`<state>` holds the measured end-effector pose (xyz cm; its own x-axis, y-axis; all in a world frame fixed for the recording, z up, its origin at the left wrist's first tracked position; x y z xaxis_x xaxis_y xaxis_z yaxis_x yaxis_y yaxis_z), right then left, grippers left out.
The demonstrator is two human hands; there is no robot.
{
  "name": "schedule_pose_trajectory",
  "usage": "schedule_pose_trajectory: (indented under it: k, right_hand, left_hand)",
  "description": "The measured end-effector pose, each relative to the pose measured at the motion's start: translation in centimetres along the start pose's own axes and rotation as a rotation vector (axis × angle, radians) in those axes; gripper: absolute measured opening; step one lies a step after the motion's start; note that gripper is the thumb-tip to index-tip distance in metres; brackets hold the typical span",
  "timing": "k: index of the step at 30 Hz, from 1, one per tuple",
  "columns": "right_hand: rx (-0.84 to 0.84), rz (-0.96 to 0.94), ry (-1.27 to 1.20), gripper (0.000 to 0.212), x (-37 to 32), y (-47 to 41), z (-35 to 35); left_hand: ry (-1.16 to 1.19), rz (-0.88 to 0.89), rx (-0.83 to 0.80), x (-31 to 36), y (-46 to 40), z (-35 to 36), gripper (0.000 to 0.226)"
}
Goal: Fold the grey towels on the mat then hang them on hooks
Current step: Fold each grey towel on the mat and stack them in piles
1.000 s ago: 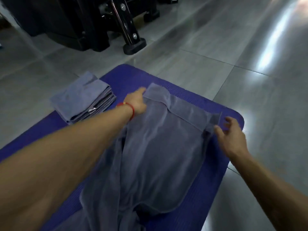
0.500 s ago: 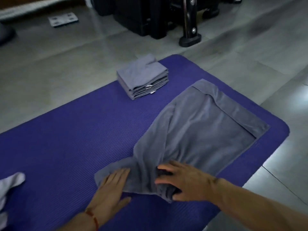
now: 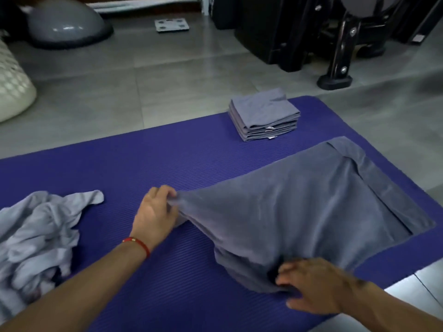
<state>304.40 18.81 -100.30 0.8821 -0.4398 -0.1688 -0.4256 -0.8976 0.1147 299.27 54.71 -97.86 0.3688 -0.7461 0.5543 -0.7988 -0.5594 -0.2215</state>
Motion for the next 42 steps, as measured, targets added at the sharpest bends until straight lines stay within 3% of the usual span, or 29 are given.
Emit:
schedule_pose_trajectory:
  k: [4, 6, 9, 12, 15, 17, 21, 26, 27, 29, 32, 34, 37, 38, 40, 42]
  right_hand:
    - [-0.076, 0.018, -0.005, 0.024, -1.9, -3.5, 0.0]
    - [-0.148, 0.039, -0.061, 0.030, -3.1, -6.2, -0.5]
    - [-0.129, 0.016, -0.036, 0.055, -4.8, -10.3, -0.7]
    - [-0.285, 0.057, -0.065, 0.072, -5.9, -12.2, 2.0]
    - [-0.255, 0.120, -0.069, 0.060, -4.9, -13.3, 3.0]
    - [-0.189, 0.084, -0.085, 0.044, -4.2, -14.1, 2.5]
    - [-0.114, 0.047, -0.074, 0.031, -1.9, -14.5, 1.5]
    - [0.357, 0.308, -0.223, 0.021, 4.7, -12.2, -4.5]
    - [0.313, 0.297, -0.181, 0.020, 5.3, -11.6, -4.8]
    - [0.015, 0.224, -0.014, 0.030, 5.1, -11.2, -3.8]
    - [-0.335, 0.121, 0.240, 0.038, 3.0, -11.9, -3.3]
    - [-0.292, 0.028, 0.306, 0.033, 0.0, -14.1, -3.9]
    - [0.012, -0.127, 0.161, 0.025, -5.5, -18.6, -4.4]
    - [0.049, -0.152, 0.096, 0.035, -6.6, -20.1, -3.8]
    - [-0.052, -0.153, 0.030, 0.067, -7.4, -22.8, -1.4]
    - [-0.163, -0.185, 0.040, 0.075, -8.2, -24.4, 1.0]
  left_hand:
    - [-0.081, -0.308, -0.412, -2.1, 9.2, 4.9, 0.036]
    - [-0.006, -0.420, -0.511, -0.8, 12.5, 7.0, 0.041]
    - [0.203, -0.569, -0.432, 2.3, 13.9, 9.0, 0.025]
    - [0.482, -0.781, -0.410, 3.6, 14.2, 10.2, 0.015]
    - [0.846, -1.129, -0.394, 4.7, 15.4, 10.7, 0.021]
    - [0.919, -1.219, -0.350, 4.9, 15.4, 11.1, 0.027]
    - [0.904, -1.177, -0.211, 4.7, 14.0, 10.5, 0.020]
    - [0.737, -0.859, -0.062, 5.2, 13.6, 4.2, 0.011]
    - [0.693, -0.818, -0.062, 5.2, 14.3, 3.2, 0.011]
    - [0.637, -0.800, -0.114, 4.7, 16.7, 2.3, 0.011]
    - [0.562, -0.924, -0.346, 3.2, 21.1, 3.9, 0.021]
    - [0.526, -0.991, -0.470, 2.3, 22.6, 4.9, 0.036]
    - [0.475, -0.975, -0.374, 1.0, 20.9, 5.4, 0.039]
    - [0.478, -0.959, -0.337, 0.8, 19.9, 5.7, 0.043]
    - [0.471, -0.954, -0.334, 0.7, 18.2, 6.7, 0.051]
    - [0.475, -0.980, -0.407, 0.7, 17.1, 7.6, 0.052]
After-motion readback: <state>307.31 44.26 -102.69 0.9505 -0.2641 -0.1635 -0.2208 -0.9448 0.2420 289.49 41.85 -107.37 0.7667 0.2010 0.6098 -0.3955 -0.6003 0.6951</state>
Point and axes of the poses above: each hand's wrist, its own y-axis away from the middle knuckle, its own z-axis out of the palm, x = y × z, the point moved 7 cm from there along -y, towards the middle knuckle, and after that the axes turned 10 degrees about x, right-handed, at the moved point
